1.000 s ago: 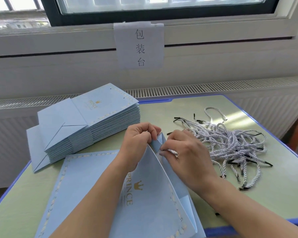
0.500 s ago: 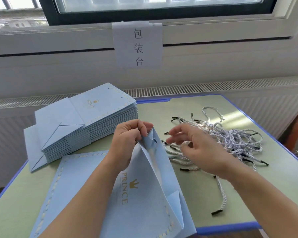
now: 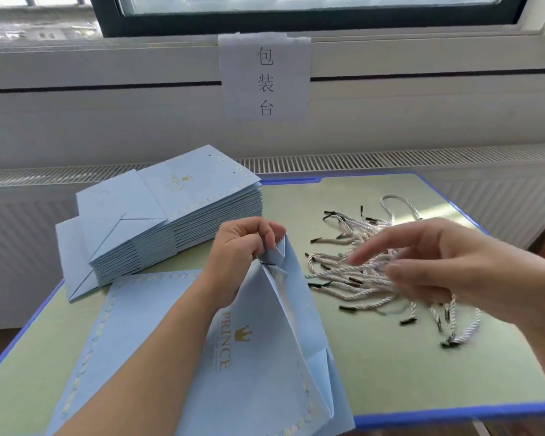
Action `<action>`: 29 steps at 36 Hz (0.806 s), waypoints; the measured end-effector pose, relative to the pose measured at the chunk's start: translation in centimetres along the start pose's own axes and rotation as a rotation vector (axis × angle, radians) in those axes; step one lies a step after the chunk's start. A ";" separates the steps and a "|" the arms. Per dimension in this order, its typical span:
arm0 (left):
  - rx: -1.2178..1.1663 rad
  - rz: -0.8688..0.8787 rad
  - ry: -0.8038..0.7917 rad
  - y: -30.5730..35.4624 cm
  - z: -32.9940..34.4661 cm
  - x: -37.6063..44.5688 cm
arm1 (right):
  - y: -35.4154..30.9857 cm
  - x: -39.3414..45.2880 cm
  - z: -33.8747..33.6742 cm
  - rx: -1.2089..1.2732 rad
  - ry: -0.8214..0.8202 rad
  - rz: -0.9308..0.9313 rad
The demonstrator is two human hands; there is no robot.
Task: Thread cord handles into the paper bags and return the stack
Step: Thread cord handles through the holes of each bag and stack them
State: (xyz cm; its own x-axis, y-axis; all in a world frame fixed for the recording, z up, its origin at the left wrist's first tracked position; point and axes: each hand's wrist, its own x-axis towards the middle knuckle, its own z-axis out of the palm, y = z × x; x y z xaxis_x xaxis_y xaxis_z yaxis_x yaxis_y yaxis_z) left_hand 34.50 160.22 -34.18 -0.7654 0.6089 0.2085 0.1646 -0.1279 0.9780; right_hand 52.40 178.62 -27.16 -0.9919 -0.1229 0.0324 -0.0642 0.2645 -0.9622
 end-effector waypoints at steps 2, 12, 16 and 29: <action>0.015 -0.004 0.003 0.0 0.1 0.0 | 0.0 -1.3 -1.1 0.107 0.005 -0.145; 0.001 -0.020 0.025 0.0 0.0 -0.2 | 0.7 -2.1 -2.2 0.254 0.301 -0.394; 0.009 -0.022 0.012 0.0 -0.1 -0.2 | 0.2 -2.0 -1.3 0.017 0.555 -0.441; -0.060 -0.035 0.005 0.1 -0.6 -0.2 | 2.0 -2.1 2.3 0.801 0.212 -0.407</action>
State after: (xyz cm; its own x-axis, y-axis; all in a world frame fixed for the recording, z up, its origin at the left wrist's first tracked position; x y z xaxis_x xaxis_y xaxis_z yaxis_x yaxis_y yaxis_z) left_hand 34.30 159.67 -34.08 -0.7731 0.6100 0.1736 0.1000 -0.1531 0.9831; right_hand 54.56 177.20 -29.74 -0.9139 0.1371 0.3821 -0.3957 -0.5111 -0.7631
